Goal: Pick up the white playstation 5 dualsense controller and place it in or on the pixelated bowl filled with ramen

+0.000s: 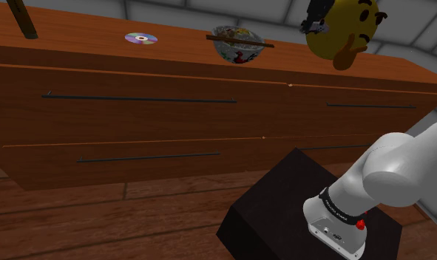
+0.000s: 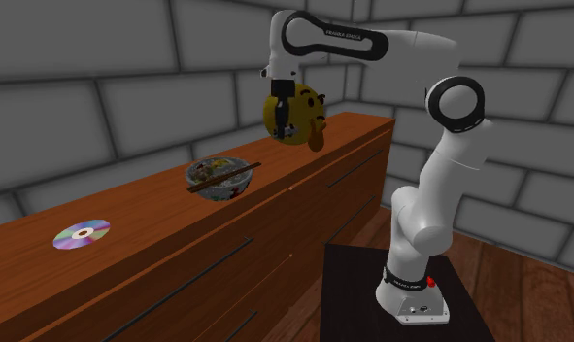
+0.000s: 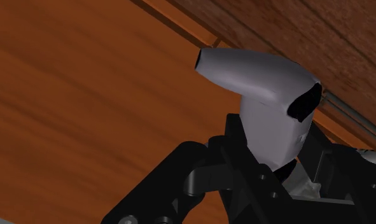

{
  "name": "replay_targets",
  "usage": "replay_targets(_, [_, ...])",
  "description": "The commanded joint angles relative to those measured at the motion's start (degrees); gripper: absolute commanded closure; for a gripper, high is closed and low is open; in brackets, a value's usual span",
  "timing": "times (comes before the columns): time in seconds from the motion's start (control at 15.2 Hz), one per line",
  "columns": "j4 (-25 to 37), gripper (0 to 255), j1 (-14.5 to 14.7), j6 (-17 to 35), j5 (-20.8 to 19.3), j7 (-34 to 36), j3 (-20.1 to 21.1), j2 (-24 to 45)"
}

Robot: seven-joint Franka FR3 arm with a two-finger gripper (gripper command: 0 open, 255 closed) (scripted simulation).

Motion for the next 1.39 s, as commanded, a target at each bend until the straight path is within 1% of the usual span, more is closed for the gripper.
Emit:
replay_targets(0.0, [2.46, 255, 0.07, -1.72, 0.22, -0.04, -0.12, 0.80])
replay_targets(0.4, [10.09, 255, 0.24, -6.80, 1.01, -0.19, -0.61, 3.49])
replay_targets(0.46, [10.35, 255, 0.24, -6.97, 1.04, -0.20, -0.62, 3.58])
replay_targets(0.92, [19.79, 255, 3.09, -6.69, 4.64, 6.34, 2.60, 13.12])
replay_targets(1.12, [25.65, 255, 4.13, -7.33, 6.15, 8.93, 3.68, 18.22])
replay_targets(1.32, [33.18, 255, 4.93, -8.74, 7.75, 11.44, 4.59, 24.21])
